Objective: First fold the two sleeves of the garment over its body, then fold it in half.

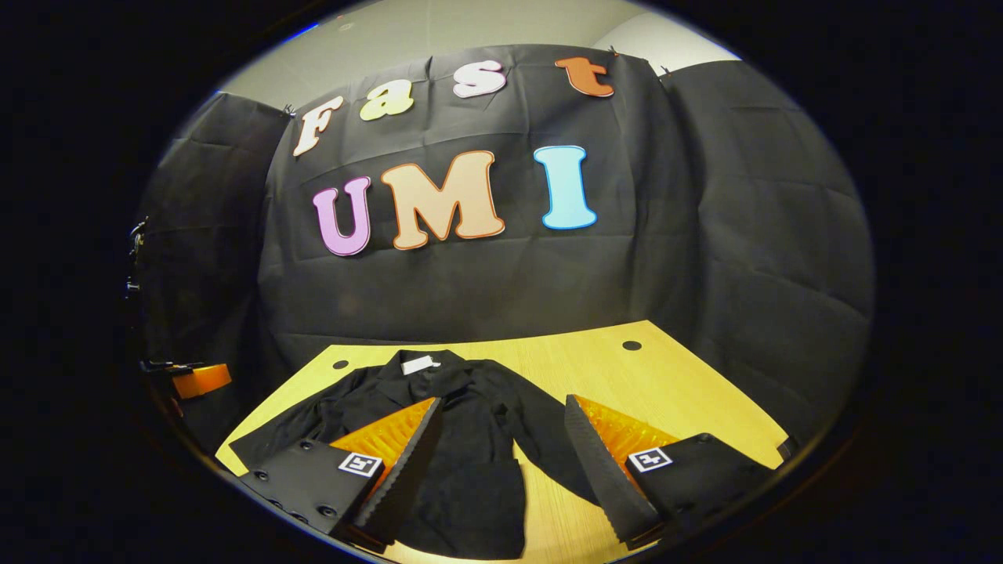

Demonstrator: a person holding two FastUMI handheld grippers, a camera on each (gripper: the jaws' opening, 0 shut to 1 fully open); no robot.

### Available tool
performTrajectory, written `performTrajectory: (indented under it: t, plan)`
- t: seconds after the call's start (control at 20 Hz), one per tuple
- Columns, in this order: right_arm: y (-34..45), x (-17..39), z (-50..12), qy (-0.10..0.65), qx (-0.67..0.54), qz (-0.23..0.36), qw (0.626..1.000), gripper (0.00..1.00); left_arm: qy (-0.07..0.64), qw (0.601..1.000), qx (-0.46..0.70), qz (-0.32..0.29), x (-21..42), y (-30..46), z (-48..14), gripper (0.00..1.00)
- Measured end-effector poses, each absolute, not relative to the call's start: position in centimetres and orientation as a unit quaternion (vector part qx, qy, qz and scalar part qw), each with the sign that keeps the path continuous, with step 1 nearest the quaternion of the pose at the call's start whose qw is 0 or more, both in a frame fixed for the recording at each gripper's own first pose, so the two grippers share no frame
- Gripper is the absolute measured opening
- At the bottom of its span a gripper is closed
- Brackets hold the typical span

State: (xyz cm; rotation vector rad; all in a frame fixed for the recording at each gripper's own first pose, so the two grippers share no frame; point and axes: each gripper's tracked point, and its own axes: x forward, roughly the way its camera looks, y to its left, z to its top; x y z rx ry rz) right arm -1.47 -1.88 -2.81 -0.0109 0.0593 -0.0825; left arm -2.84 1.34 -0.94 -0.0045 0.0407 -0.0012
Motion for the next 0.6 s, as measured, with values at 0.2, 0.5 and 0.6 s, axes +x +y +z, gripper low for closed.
performTrajectory:
  t: [0.2,0.5,0.6]
  plan:
    - [-3.5,-1.4,-2.6,0.029,-0.004,-0.054,0.998,0.94,0.025,1.0,-0.003,0.007,-3.0,1.6,-1.2,0.94]
    - [-8.6,-1.0,-1.8,0.021,-0.004,-0.099,0.995,1.0,0.025,0.999,0.003,0.024,-3.2,2.6,-1.1,0.94]
    - [-11.1,-0.9,-1.8,0.022,-0.008,-0.123,0.992,0.98,0.024,0.999,0.005,0.032,-3.3,2.9,-1.1,0.94]
